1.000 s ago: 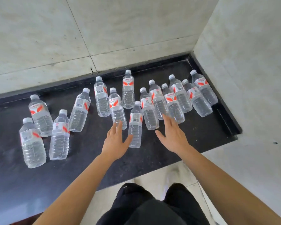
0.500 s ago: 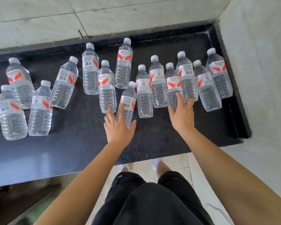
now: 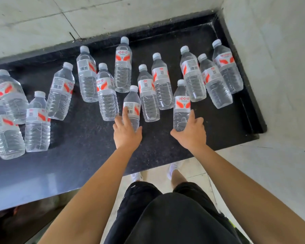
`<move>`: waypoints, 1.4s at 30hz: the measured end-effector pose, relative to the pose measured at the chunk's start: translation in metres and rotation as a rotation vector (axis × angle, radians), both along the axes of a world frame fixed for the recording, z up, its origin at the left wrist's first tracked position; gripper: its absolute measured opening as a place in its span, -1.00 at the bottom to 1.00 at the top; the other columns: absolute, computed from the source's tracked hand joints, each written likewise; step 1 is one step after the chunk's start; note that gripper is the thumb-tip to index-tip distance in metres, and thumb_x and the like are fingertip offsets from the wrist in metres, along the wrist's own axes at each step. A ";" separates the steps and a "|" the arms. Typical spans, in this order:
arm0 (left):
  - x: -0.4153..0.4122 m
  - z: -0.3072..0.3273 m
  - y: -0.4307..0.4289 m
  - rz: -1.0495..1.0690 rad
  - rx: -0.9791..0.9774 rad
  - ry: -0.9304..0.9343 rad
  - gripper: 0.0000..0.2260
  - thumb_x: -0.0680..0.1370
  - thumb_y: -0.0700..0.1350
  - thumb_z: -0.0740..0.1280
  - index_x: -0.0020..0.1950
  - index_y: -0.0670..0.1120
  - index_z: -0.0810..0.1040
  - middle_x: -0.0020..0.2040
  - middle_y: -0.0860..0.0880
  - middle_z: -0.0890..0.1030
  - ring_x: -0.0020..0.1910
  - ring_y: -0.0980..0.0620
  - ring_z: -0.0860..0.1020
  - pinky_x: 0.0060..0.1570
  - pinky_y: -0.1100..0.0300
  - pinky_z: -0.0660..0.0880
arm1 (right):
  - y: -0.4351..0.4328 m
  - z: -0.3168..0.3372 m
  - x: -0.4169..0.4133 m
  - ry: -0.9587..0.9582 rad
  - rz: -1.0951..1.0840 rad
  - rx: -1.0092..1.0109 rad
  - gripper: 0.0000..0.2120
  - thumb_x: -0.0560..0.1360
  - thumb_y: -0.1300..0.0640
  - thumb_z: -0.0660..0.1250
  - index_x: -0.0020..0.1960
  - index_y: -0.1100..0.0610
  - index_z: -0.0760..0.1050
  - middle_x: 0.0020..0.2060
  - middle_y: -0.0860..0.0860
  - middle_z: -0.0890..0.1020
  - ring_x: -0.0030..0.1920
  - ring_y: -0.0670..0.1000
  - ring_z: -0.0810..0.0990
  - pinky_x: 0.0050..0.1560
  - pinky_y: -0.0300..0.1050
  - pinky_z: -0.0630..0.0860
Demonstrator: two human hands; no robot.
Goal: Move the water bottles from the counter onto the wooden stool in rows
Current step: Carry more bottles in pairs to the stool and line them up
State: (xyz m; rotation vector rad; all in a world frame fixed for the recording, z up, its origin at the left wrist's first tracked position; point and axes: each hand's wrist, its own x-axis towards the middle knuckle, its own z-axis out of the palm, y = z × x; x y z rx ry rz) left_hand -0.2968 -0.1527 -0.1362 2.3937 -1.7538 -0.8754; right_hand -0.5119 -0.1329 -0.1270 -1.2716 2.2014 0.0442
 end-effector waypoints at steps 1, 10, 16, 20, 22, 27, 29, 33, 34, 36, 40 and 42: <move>0.002 0.000 0.005 0.031 0.001 0.055 -0.15 0.51 0.06 0.44 0.61 0.09 -0.07 0.42 -0.15 0.27 0.35 -0.19 0.35 0.25 -0.17 0.47 | 0.007 0.000 0.003 -0.018 -0.017 0.017 0.00 0.39 -0.31 0.46 0.57 0.03 -0.01 0.33 0.12 0.33 0.28 0.10 0.46 0.23 -0.01 0.51; 0.022 -0.004 0.062 0.173 0.048 0.244 -0.22 0.51 0.09 0.44 0.58 0.03 0.06 0.49 -0.08 0.26 0.45 -0.11 0.27 0.41 -0.17 0.31 | 0.054 0.003 0.027 -0.105 -0.075 0.000 -0.06 0.42 -0.25 0.47 0.55 0.02 -0.01 0.35 0.08 0.31 0.30 0.08 0.44 0.22 0.03 0.53; 0.023 -0.003 0.028 0.364 0.113 0.229 -0.25 0.49 0.29 0.37 0.53 -0.03 0.18 0.43 -0.10 0.32 0.39 -0.12 0.37 0.35 -0.17 0.41 | 0.014 0.001 0.025 -0.200 -0.223 0.043 -0.12 0.48 -0.36 0.32 0.57 0.05 0.01 0.45 0.05 0.31 0.40 0.10 0.41 0.35 0.09 0.43; 0.016 0.001 0.007 0.310 0.157 0.100 -0.20 0.46 0.32 0.38 0.53 -0.04 0.16 0.40 -0.11 0.36 0.38 -0.14 0.37 0.34 -0.17 0.40 | -0.013 0.000 0.018 -0.177 -0.185 0.012 -0.18 0.53 -0.34 0.27 0.58 0.07 0.04 0.44 0.07 0.35 0.36 0.13 0.46 0.29 0.07 0.47; 0.011 0.003 0.002 0.326 0.153 0.064 -0.27 0.49 0.25 0.38 0.50 -0.08 0.20 0.37 -0.13 0.39 0.35 -0.15 0.39 0.31 -0.14 0.42 | -0.017 0.001 0.013 -0.172 -0.168 -0.001 -0.23 0.54 -0.31 0.29 0.55 0.07 0.11 0.41 0.07 0.41 0.33 0.12 0.50 0.26 0.03 0.49; 0.010 0.015 0.009 0.341 0.034 0.118 -0.42 0.50 0.18 0.39 0.40 -0.05 0.34 0.24 -0.07 0.51 0.20 -0.11 0.53 0.19 -0.11 0.53 | 0.001 0.012 0.010 -0.209 -0.233 -0.147 -0.30 0.53 -0.25 0.35 0.52 0.05 0.21 0.37 0.02 0.49 0.31 0.08 0.54 0.27 -0.02 0.50; 0.012 0.027 0.012 0.326 -0.057 0.143 -0.44 0.48 0.21 0.40 0.39 -0.01 0.38 0.22 -0.03 0.55 0.17 -0.09 0.56 0.16 -0.09 0.54 | 0.007 0.023 0.012 -0.232 -0.242 -0.245 -0.29 0.51 -0.22 0.39 0.52 0.03 0.21 0.39 0.00 0.48 0.33 0.07 0.53 0.31 -0.02 0.48; 0.024 0.069 0.000 0.345 -0.259 0.184 -0.52 0.45 0.25 0.40 0.27 0.05 0.48 0.12 0.04 0.62 0.05 -0.01 0.62 0.07 0.07 0.54 | -0.004 0.060 0.023 -0.257 -0.158 -0.391 -0.27 0.44 -0.21 0.49 0.48 -0.02 0.27 0.33 -0.04 0.53 0.28 0.03 0.56 0.30 -0.02 0.49; 0.029 0.082 -0.006 0.356 -0.312 0.203 -0.53 0.43 0.26 0.41 0.23 0.05 0.50 0.07 0.06 0.63 0.01 0.01 0.62 0.03 0.10 0.54 | -0.011 0.072 0.028 -0.273 -0.128 -0.441 -0.27 0.41 -0.22 0.51 0.45 -0.03 0.29 0.30 -0.05 0.55 0.25 0.01 0.58 0.28 -0.01 0.53; 0.042 0.111 -0.018 0.378 -0.416 0.222 -0.50 0.40 0.31 0.39 0.21 0.06 0.51 0.00 0.09 0.62 -0.03 0.03 0.62 0.02 0.08 0.56 | -0.027 0.098 0.042 -0.321 -0.068 -0.542 -0.27 0.36 -0.22 0.54 0.42 -0.05 0.32 0.24 -0.08 0.58 0.19 -0.03 0.61 0.20 -0.01 0.60; 0.080 0.176 -0.029 0.401 -0.643 0.245 -0.51 0.38 0.33 0.39 0.22 0.13 0.51 -0.05 0.13 0.62 -0.09 0.09 0.60 -0.05 0.08 0.57 | -0.059 0.155 0.081 -0.444 0.038 -0.710 -0.25 0.32 -0.14 0.57 0.43 -0.11 0.35 0.18 -0.14 0.62 0.11 -0.09 0.61 0.10 -0.09 0.59; 0.101 0.206 -0.025 0.439 -0.745 0.247 -0.57 0.37 0.31 0.39 0.15 0.14 0.53 -0.08 0.11 0.62 -0.12 0.07 0.61 -0.09 0.05 0.58 | -0.070 0.179 0.102 -0.496 0.103 -0.790 -0.32 0.32 -0.10 0.57 0.38 -0.11 0.42 0.11 -0.16 0.63 0.05 -0.13 0.61 0.07 -0.14 0.56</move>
